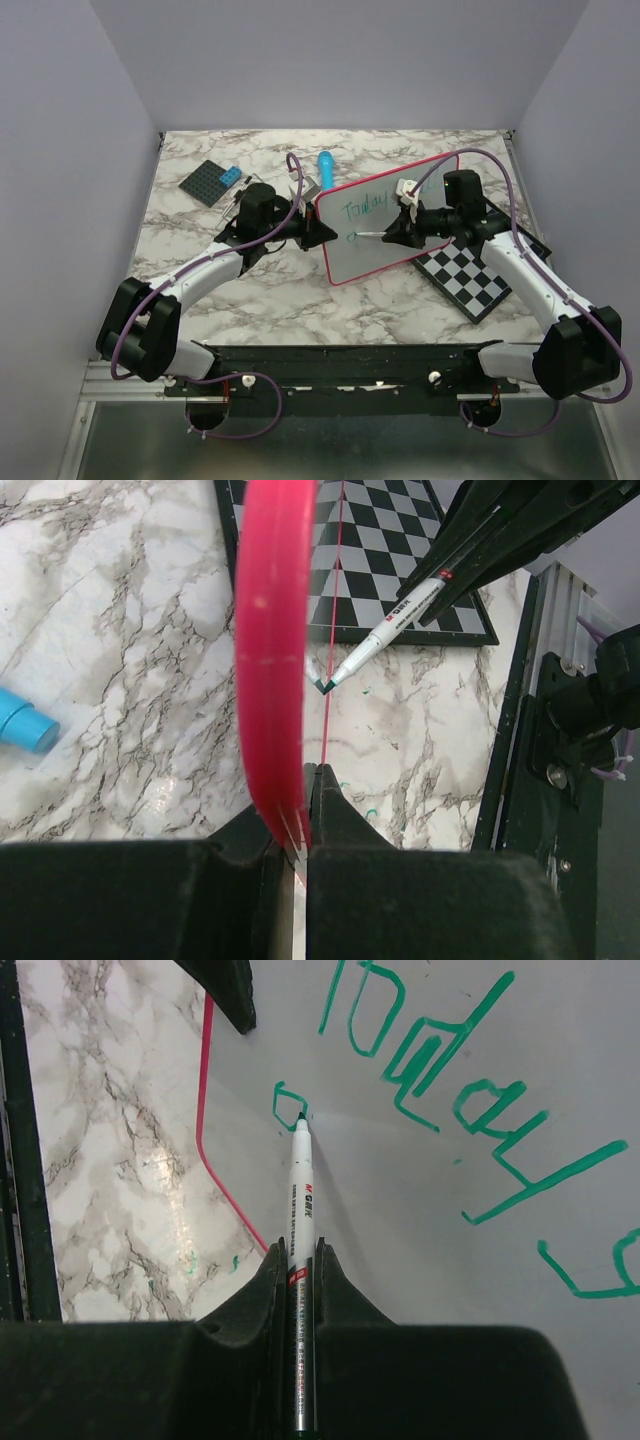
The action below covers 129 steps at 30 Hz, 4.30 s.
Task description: Write a sentence on the whiteboard
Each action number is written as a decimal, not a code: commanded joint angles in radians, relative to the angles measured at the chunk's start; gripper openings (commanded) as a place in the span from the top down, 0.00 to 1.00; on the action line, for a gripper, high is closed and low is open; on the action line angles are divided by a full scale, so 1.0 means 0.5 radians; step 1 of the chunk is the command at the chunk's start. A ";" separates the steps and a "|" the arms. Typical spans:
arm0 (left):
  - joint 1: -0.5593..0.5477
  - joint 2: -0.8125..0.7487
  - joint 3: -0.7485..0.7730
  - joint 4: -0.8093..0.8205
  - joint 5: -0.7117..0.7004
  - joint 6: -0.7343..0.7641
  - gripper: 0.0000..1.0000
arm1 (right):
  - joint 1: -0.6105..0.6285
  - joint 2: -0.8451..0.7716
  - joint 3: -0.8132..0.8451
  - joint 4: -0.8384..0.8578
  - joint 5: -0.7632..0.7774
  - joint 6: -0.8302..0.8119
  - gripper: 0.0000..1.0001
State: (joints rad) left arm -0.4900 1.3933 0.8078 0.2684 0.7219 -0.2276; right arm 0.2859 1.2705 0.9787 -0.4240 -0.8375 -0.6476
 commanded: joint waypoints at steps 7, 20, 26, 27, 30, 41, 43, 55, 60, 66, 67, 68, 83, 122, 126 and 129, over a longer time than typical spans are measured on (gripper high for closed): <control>-0.011 0.079 -0.026 -0.340 -0.042 0.161 1.00 | -0.032 -0.142 0.000 0.017 -0.120 0.003 0.99; -0.011 0.094 -0.020 -0.343 -0.039 0.167 1.00 | -0.109 -0.133 0.031 0.056 -0.043 0.059 0.99; -0.011 0.094 -0.020 -0.347 -0.036 0.167 1.00 | -0.115 -0.099 0.040 0.105 -0.040 0.086 1.00; -0.011 0.097 -0.020 -0.347 -0.036 0.167 1.00 | -0.115 -0.087 0.052 0.106 -0.043 0.089 0.99; -0.011 0.094 -0.020 -0.347 -0.039 0.167 1.00 | -0.112 -0.041 0.067 0.115 -0.061 0.096 0.99; -0.011 0.097 -0.017 -0.346 -0.033 0.167 1.00 | -0.112 0.033 0.080 0.075 -0.117 0.080 1.00; -0.011 0.097 -0.017 -0.347 -0.036 0.167 1.00 | -0.115 0.039 0.077 0.066 -0.114 0.062 1.00; -0.011 0.088 -0.017 -0.353 -0.045 0.173 1.00 | -0.139 -0.031 -0.024 0.029 -0.031 0.022 0.99; -0.011 0.091 -0.017 -0.356 -0.042 0.176 1.00 | -0.164 -0.044 -0.064 -0.005 -0.025 -0.030 0.99; -0.011 0.091 -0.017 -0.359 -0.042 0.176 1.00 | -0.170 -0.053 -0.126 -0.066 -0.031 -0.122 0.99; -0.011 0.088 -0.017 -0.359 -0.042 0.176 1.00 | -0.170 -0.050 -0.132 -0.075 -0.031 -0.134 1.00; -0.011 0.091 -0.014 -0.359 -0.042 0.179 1.00 | -0.170 -0.041 -0.135 -0.085 -0.031 -0.144 1.00; -0.011 0.106 -0.011 -0.356 -0.042 0.179 1.00 | -0.106 0.054 -0.132 -0.091 -0.080 -0.119 0.99; -0.011 0.113 -0.005 -0.368 -0.033 0.185 1.00 | -0.038 0.027 0.015 -0.032 -0.135 0.059 0.99; -0.011 0.116 -0.008 -0.368 -0.033 0.185 1.00 | -0.029 0.042 0.012 -0.014 -0.111 0.074 0.99; -0.011 0.116 -0.008 -0.368 -0.030 0.185 1.00 | -0.032 0.027 0.006 0.019 -0.074 0.102 0.99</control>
State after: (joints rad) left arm -0.4885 1.4124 0.8227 0.2581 0.7410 -0.2073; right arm 0.2630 1.2839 0.9955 -0.4492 -0.8871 -0.6205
